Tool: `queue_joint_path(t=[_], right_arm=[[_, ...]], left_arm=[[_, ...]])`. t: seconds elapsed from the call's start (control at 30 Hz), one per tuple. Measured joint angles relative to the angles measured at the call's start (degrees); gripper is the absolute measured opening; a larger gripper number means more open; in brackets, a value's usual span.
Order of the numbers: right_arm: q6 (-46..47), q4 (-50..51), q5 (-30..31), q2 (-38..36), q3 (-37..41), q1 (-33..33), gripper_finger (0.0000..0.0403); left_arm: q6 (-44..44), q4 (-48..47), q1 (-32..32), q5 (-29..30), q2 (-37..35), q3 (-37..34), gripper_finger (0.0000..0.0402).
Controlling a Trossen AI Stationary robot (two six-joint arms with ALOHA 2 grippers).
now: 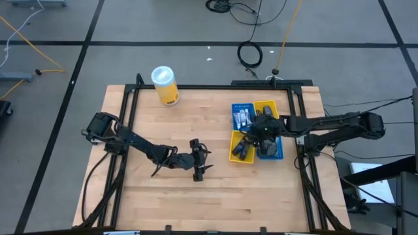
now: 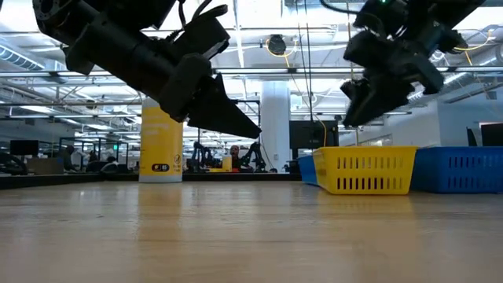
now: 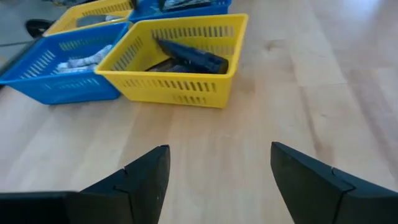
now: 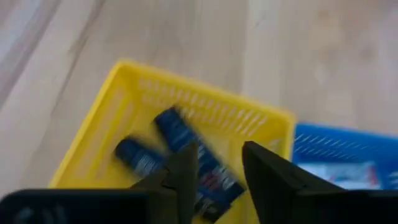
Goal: Pick & Place Travel size toiletries
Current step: Put the blue shave cream into the bottom yellow bin, then adjust the bottom yellow bin
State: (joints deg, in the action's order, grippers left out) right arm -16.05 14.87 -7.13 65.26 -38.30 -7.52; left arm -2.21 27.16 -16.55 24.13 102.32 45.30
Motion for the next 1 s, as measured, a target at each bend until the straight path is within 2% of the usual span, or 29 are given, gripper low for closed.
queue_joint_path(t=[0.13, 0.27, 0.47, 0.63, 0.77, 1.0], right_arm=[[0.8, -7.0, 3.9, -0.2, 0.0, 2.2, 0.0149], [1.7, -12.3, 6.3, 0.0, 0.0, 9.8, 0.016], [1.9, -18.2, 14.5, 3.4, 0.0, 25.7, 0.0142], [5.0, -17.0, 25.5, 6.2, 0.1, 36.0, 0.0124], [9.4, -16.0, 34.2, 6.5, 0.1, 42.3, 0.0111], [8.0, -17.3, 39.0, 6.2, 0.1, 47.8, 0.0091]], left_arm=[[-1.9, 0.3, 0.5, -0.8, 0.0, 0.0, 0.0249], [-3.7, 4.2, 1.7, -6.2, 1.2, 0.0, 0.0213], [-5.6, 8.5, 3.5, -9.1, 7.4, 1.5, 0.0134], [-5.8, 7.8, 5.6, -11.9, 13.2, 7.7, 0.0061], [-4.0, 2.8, 6.6, -13.6, 16.9, 13.8, 0.0011], [1.0, -0.6, 8.4, -13.8, 20.4, 21.4, 0.002]])
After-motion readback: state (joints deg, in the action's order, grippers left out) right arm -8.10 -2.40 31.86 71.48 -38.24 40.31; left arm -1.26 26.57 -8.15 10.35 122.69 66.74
